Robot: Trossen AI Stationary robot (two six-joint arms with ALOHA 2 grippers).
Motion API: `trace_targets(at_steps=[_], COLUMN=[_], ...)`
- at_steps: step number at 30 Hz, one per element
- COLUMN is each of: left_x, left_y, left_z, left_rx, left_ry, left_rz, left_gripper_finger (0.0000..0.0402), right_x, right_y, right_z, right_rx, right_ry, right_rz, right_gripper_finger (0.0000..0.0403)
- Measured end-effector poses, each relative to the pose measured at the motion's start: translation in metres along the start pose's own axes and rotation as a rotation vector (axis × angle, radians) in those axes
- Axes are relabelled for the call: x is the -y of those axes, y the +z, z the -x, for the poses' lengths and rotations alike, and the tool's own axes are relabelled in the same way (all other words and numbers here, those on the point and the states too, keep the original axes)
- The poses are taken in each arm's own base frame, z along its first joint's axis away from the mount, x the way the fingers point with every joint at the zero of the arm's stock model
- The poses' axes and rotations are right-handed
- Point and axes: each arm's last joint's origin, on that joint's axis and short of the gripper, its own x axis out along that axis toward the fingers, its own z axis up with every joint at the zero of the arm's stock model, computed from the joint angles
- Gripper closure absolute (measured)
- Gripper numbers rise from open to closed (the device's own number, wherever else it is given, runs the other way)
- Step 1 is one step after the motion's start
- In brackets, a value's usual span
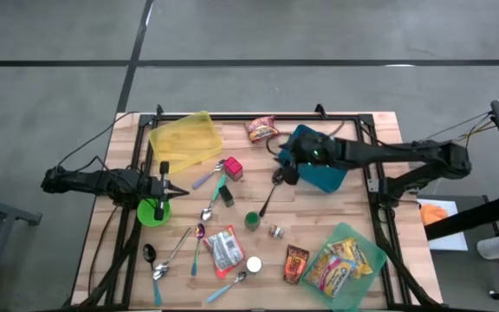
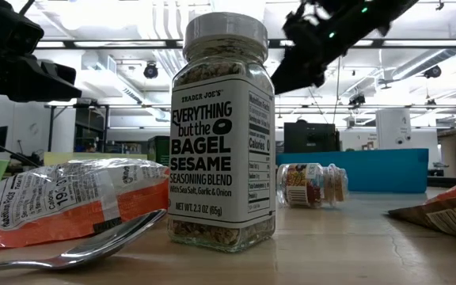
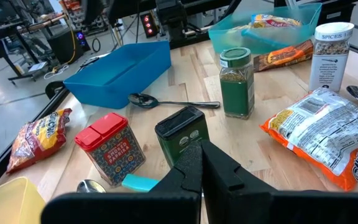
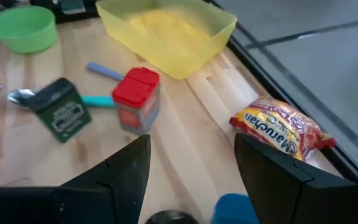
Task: Pick & Place Food Item
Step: Put the red noodle pack into the green bin
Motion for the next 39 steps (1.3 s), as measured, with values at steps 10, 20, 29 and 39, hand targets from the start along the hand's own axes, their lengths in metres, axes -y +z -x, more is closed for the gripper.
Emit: trace_targets(at_steps=[10, 20, 29, 39], left_x=[0.0, 0.0, 0.0, 0.0], left_y=[0.0, 0.0, 0.0, 0.0], left_z=[0.0, 0.0, 0.0, 0.0], left_rx=[0.0, 0.0, 0.0, 0.0], left_ry=[0.0, 0.0, 0.0, 0.0], left_rz=[0.0, 0.0, 0.0, 0.0], left_gripper_finger=[0.0401, 0.0401, 0.0401, 0.0401], right_x=[0.055, 0.1, 0.14, 0.166], right_y=[0.034, 0.048, 0.049, 0.037], right_z=[-0.047, -0.105, -0.128, -0.137], right_rx=[-0.232, -0.479, -0.591, -0.625], right_ry=[-0.032, -0.119, -0.178, -0.144], right_rz=[-0.118, -0.19, -0.257, -0.381], right_gripper_finger=[0.0172, 0.0172, 0.0172, 0.0172])
